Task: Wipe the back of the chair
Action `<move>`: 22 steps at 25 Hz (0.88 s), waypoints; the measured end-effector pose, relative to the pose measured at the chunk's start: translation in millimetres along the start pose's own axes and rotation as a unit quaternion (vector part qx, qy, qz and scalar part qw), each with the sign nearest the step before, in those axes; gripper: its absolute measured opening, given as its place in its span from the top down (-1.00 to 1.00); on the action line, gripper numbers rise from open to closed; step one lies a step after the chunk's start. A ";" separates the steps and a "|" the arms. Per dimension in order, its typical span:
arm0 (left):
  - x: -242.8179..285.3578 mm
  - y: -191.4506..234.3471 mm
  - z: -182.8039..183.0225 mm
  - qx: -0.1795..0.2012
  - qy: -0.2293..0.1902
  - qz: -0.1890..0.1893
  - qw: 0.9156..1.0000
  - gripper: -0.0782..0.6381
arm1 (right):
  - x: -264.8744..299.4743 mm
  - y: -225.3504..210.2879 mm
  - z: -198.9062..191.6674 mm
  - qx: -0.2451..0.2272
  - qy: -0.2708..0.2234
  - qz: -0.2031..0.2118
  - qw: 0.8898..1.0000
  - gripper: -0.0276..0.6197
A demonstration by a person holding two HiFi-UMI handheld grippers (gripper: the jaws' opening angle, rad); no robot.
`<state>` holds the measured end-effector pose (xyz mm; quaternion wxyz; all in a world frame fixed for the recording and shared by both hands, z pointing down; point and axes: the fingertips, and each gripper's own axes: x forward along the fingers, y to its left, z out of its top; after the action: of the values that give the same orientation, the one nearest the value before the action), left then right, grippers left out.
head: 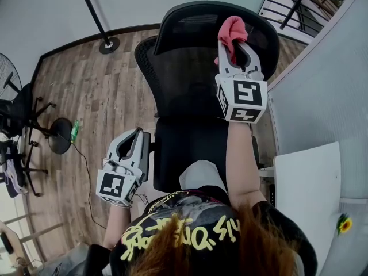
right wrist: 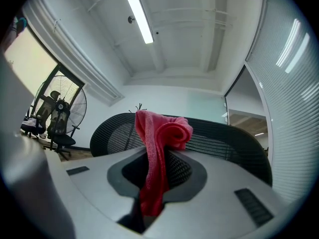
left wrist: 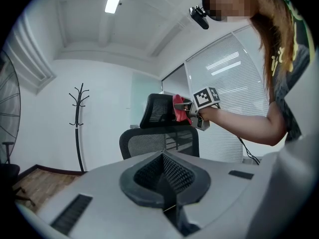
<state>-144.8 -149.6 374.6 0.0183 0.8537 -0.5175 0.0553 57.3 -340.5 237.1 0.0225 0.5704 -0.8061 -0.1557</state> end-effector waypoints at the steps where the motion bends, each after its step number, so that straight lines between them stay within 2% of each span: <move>1: -0.1 -0.3 -0.1 0.000 0.000 0.000 1.000 0.80 | 0.7 2.0 0.2 -0.001 0.000 0.003 1.000 0.73; 9: -1.8 3.6 -3.9 -0.001 0.003 0.008 1.000 0.80 | 8.7 15.3 0.0 0.018 -0.008 0.017 1.000 0.73; 22: -4.9 7.2 -0.9 0.004 0.002 0.011 1.000 0.80 | 18.5 50.7 12.5 0.016 -0.012 0.054 0.998 0.73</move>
<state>-153.5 -148.6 374.8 0.0151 0.8477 -0.5269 0.0596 1.9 -339.5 236.7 0.0119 0.5240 -0.8386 -0.1483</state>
